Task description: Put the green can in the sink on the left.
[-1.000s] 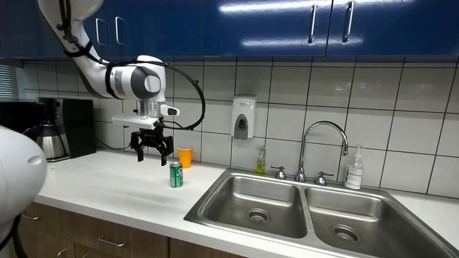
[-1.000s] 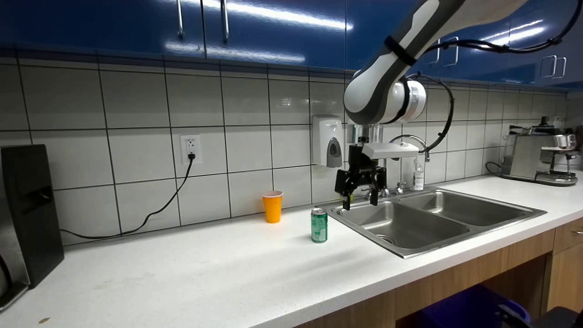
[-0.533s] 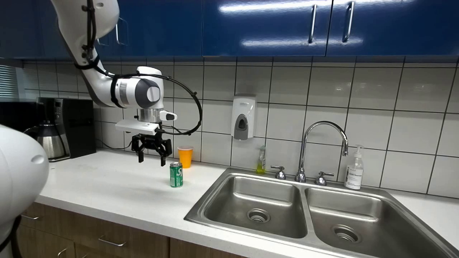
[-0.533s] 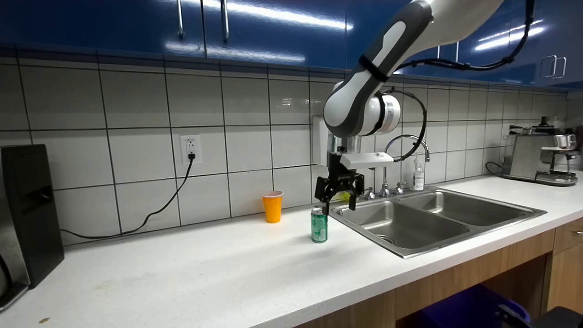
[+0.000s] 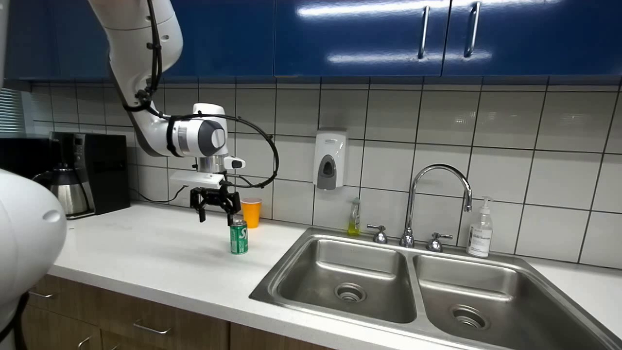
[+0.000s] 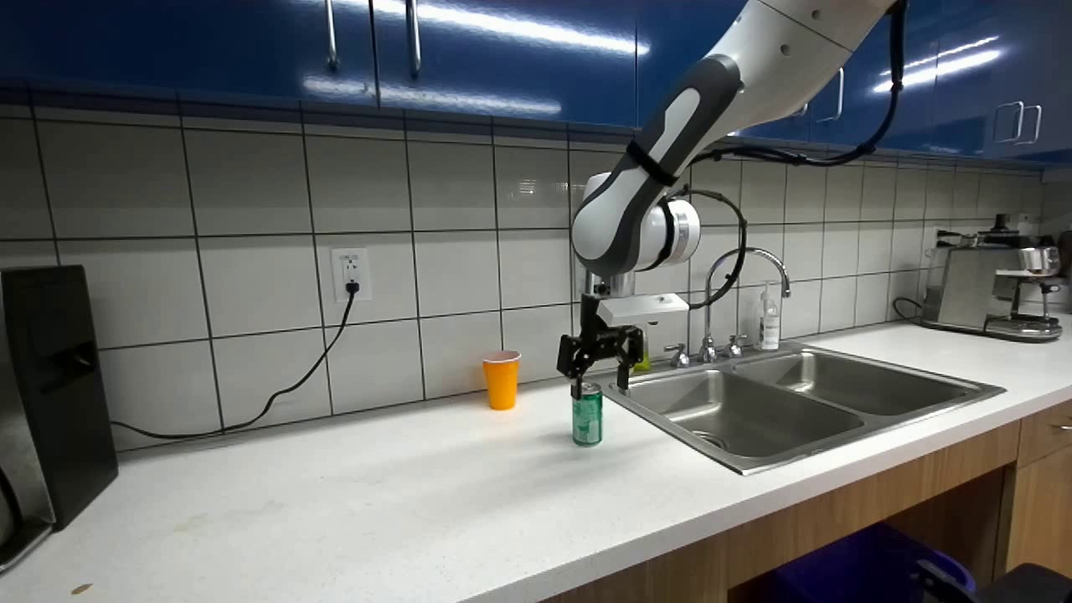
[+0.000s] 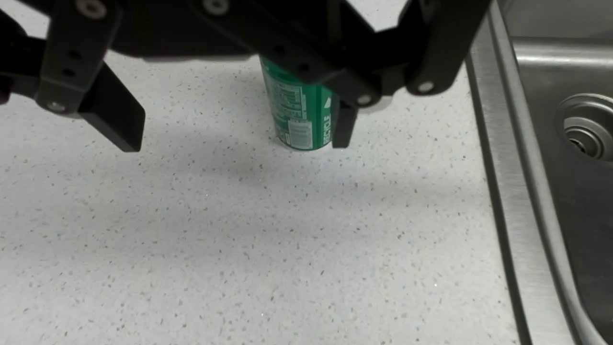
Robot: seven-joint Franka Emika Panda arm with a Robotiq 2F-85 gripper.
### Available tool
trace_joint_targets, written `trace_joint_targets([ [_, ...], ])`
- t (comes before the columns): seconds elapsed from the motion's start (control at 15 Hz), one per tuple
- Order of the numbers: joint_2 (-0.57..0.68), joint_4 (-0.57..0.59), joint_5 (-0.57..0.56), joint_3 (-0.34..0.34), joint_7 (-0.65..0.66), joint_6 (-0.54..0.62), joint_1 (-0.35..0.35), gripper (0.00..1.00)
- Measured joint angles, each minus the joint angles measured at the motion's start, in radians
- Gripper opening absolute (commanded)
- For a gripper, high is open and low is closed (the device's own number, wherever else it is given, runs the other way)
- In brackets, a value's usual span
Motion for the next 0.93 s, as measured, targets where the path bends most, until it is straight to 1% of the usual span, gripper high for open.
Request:
trace_joint_targets([
  [0.53, 0.113, 0.123, -0.055, -0.034, 0.047, 0.007, 0.007, 1.0],
  [0.93, 0.177, 0.193, -0.063, -0.057, 0.068, 0.007, 0.023, 1.0],
])
